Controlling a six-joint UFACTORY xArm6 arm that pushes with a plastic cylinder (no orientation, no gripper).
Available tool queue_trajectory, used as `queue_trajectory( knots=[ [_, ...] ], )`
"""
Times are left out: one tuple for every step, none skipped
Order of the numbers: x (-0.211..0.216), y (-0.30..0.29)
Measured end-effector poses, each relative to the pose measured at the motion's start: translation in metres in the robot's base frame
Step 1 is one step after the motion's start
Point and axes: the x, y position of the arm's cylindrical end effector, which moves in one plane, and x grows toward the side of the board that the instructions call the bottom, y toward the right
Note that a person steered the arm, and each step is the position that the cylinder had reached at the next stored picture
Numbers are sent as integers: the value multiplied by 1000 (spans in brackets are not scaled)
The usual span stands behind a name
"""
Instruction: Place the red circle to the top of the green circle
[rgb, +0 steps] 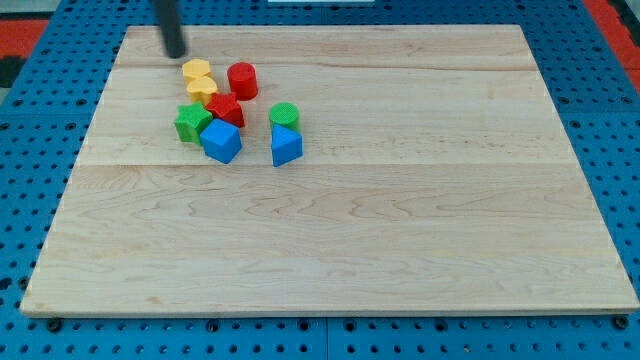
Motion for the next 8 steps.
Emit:
queue_trajectory(
  knots=[
    [32, 4],
    [49, 97],
    [40, 122],
    [18, 140],
    [19, 248],
    [47, 254],
    [57, 238],
    [47, 259]
  ],
)
